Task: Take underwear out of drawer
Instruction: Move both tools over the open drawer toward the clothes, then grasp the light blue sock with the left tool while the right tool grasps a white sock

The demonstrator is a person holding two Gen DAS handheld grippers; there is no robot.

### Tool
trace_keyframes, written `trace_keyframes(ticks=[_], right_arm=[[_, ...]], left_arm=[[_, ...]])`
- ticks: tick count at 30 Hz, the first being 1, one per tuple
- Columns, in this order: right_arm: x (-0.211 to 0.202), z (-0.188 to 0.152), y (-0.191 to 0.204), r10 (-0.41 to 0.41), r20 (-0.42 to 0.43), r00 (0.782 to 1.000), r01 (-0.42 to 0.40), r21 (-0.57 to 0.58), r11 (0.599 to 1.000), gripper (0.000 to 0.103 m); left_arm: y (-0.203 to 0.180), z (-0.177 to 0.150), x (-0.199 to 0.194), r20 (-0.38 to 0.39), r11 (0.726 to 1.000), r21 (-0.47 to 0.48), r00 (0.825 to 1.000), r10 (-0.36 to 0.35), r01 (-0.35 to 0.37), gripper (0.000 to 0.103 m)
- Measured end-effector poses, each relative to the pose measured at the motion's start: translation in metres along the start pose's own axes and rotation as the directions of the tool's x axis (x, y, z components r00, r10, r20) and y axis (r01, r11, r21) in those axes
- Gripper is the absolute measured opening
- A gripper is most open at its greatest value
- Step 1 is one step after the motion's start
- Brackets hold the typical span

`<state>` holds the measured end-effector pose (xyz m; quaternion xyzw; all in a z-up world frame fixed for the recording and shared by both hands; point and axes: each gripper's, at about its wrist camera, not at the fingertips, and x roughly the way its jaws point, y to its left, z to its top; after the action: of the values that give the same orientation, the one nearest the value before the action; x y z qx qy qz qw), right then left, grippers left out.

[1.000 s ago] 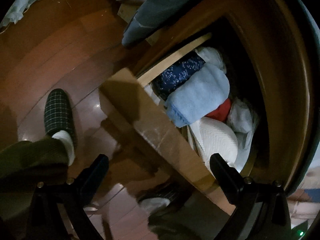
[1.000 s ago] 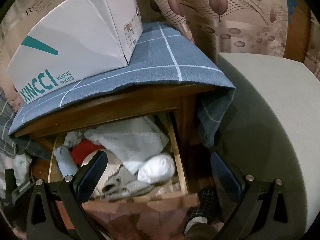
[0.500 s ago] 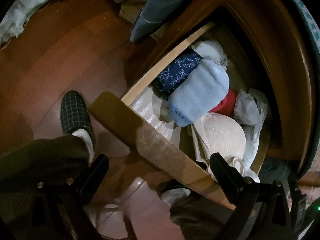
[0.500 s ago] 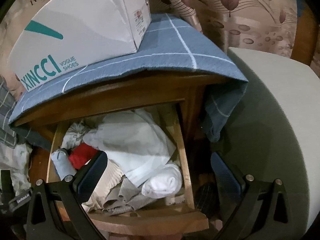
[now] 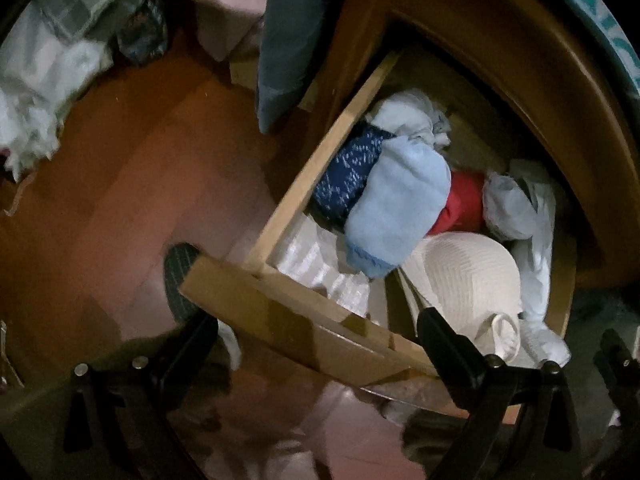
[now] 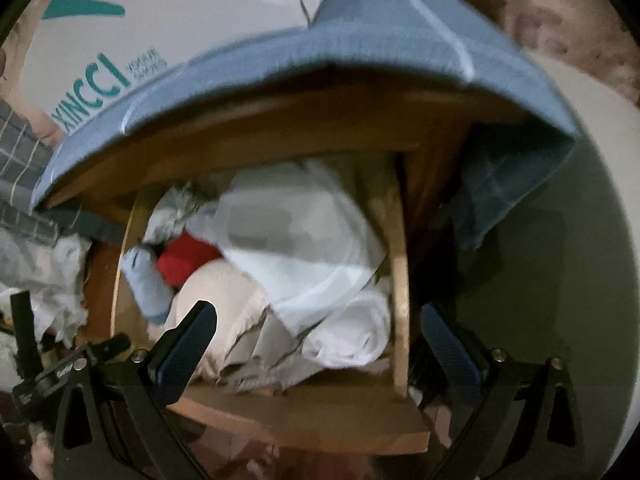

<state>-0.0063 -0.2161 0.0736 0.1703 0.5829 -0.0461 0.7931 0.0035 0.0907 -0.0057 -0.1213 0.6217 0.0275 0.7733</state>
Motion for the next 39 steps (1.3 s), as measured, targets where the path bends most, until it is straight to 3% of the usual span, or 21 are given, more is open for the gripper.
trace_keyframes(ticks=[3, 8, 12, 17, 23, 33, 39], right_arm=[[0.005, 0.003, -0.002, 0.007, -0.046, 0.999, -0.008, -0.004, 1.000, 0.086], [0.025, 0.000, -0.004, -0.018, -0.146, 0.989, 0.017, -0.006, 1.000, 0.079], [0.042, -0.003, -0.010, -0.023, -0.208, 0.978, 0.029, 0.022, 0.999, 0.067], [0.056, -0.005, -0.014, -0.050, -0.245, 0.968, 0.058, 0.025, 0.998, 0.066], [0.071, -0.006, -0.010, -0.075, -0.272, 0.959, 0.079, 0.002, 0.997, 0.066], [0.089, -0.007, -0.007, -0.119, -0.294, 0.948, 0.118, -0.020, 0.993, 0.063], [0.094, -0.010, 0.006, -0.204, -0.263, 0.943, 0.185, -0.096, 0.978, 0.051]], left_arm=[[-0.005, 0.000, -0.009, 0.029, 0.998, 0.053, 0.999, 0.043, -0.044, 0.102], [-0.005, -0.001, -0.030, 0.059, 0.992, 0.107, 0.996, 0.064, -0.070, 0.102], [0.001, 0.005, -0.051, 0.083, 0.993, 0.116, 0.996, 0.024, -0.033, 0.102], [0.001, 0.021, -0.076, 0.138, 0.985, 0.170, 0.990, -0.017, -0.006, 0.102], [-0.013, 0.036, -0.068, 0.087, 0.964, 0.264, 0.995, -0.049, 0.025, 0.102], [-0.040, 0.041, -0.030, 0.006, 0.937, 0.345, 0.998, -0.059, 0.053, 0.102], [-0.047, 0.043, -0.013, -0.007, 0.933, 0.360, 1.000, -0.027, 0.027, 0.102]])
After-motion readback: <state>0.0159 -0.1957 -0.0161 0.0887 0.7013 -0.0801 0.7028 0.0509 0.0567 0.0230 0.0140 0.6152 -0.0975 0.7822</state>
